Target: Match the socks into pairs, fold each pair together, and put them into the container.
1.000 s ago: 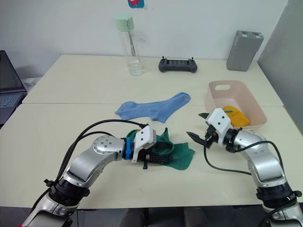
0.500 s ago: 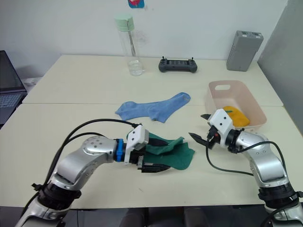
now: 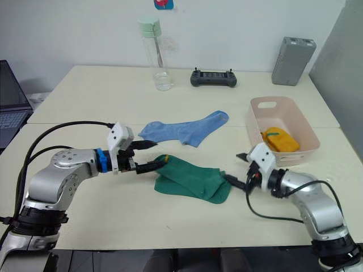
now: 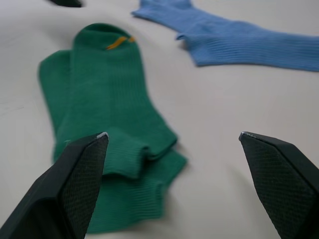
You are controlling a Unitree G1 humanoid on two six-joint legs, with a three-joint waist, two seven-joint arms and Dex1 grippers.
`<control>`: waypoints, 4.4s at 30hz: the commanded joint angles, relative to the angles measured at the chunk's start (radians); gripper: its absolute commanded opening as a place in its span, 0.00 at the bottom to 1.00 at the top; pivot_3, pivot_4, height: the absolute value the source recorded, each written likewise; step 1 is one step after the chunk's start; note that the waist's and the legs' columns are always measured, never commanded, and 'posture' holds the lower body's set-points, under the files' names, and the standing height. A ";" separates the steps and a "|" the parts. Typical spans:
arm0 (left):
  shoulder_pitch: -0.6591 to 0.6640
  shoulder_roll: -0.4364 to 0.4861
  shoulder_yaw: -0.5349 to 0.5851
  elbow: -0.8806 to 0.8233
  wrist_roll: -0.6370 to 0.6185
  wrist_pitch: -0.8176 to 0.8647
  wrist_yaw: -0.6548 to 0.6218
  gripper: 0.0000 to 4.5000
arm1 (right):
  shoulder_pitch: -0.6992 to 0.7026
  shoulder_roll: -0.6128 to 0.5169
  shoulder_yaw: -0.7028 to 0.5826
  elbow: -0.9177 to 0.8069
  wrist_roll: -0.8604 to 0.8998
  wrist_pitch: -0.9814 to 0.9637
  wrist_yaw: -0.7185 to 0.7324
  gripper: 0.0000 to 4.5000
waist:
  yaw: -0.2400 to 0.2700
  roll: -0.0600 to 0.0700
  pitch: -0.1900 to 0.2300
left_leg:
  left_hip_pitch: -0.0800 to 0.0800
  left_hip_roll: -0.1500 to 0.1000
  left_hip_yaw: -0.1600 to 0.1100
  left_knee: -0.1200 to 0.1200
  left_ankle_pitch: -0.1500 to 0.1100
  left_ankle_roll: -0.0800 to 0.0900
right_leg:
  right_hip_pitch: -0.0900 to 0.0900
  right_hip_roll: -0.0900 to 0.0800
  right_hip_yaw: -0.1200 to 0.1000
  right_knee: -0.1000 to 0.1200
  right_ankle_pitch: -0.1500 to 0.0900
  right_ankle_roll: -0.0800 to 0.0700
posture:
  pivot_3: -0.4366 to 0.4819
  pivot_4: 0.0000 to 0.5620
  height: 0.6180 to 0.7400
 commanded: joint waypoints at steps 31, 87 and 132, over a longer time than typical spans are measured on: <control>-0.015 -0.088 -0.042 0.151 0.101 -0.143 -0.037 0.00 | -0.050 -0.012 0.121 0.002 -0.123 0.021 -0.026 0.00 | 0.002 0.000 0.000 | 0.000 0.000 0.000 0.000 0.000 0.000 | 0.000 0.000 0.000 0.000 0.000 0.000 | 0.48 0.27 1.00; 0.014 -0.169 -0.070 0.099 0.098 -0.051 0.050 0.01 | -0.162 -0.052 0.131 0.010 -0.055 0.158 -0.010 0.48 | 0.001 0.000 0.000 | 0.000 0.000 0.000 0.000 0.000 0.000 | 0.001 0.000 0.000 0.000 0.000 0.000 | 0.48 0.27 1.00; 0.158 -0.170 0.087 -0.365 -0.204 0.305 0.214 0.00 | -0.175 -0.161 -0.036 -0.001 0.113 0.226 0.092 0.30 | 0.001 0.000 0.000 | 0.000 0.000 0.000 0.000 0.000 0.000 | 0.001 0.000 0.000 0.000 0.000 0.000 | 0.48 0.27 1.00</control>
